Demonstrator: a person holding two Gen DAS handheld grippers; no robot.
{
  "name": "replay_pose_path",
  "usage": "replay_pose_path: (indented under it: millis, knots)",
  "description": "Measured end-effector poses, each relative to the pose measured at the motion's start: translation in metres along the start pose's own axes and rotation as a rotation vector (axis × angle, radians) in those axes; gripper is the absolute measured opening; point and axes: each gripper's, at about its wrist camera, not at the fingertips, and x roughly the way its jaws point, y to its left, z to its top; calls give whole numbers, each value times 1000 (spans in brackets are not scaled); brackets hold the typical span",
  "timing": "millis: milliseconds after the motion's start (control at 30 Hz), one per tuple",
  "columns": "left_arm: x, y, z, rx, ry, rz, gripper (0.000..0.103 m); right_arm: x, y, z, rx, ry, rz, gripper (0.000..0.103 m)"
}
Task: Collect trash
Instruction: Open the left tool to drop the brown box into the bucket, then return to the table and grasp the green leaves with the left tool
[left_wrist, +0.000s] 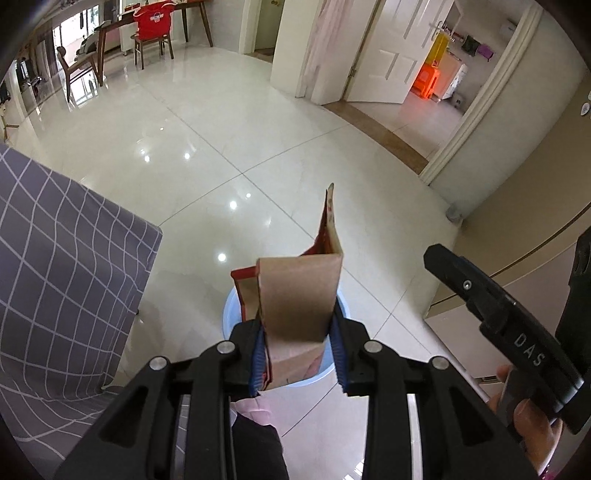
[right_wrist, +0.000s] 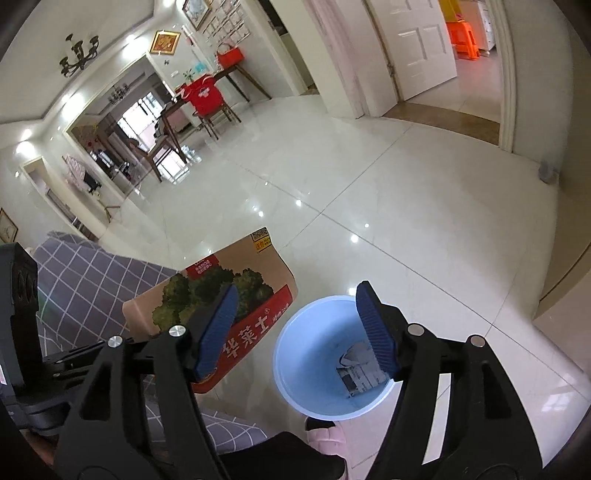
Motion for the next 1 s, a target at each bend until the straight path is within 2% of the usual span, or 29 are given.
replay_pose_path:
  millis: [67, 133, 167, 367, 567, 767, 1000]
  knots:
    - [-3, -2, 5, 1, -12, 0, 34, -6, -4, 2, 12, -29, -4, 69]
    - [-4, -3, 9, -8, -18, 17, 62, -13, -5, 3, 19, -55, -8, 70]
    - [-5, -1, 11, -22, -27, 30, 82, -16, -6, 3, 21, -63, -12, 70]
    - [-19, 5, 10, -80, -52, 32, 82, -26, -2, 5, 21, -68, -12, 72]
    - [-50, 4, 2, -80, -98, 64, 82, -39, 11, 6, 6, -60, 14, 72]
    - [-112, 4, -8, -116, -203, 93, 82, -67, 37, 11, -35, -81, 65, 72]
    - [-199, 24, -21, -138, -331, 159, 83, -101, 104, 20, -145, -92, 173, 75]
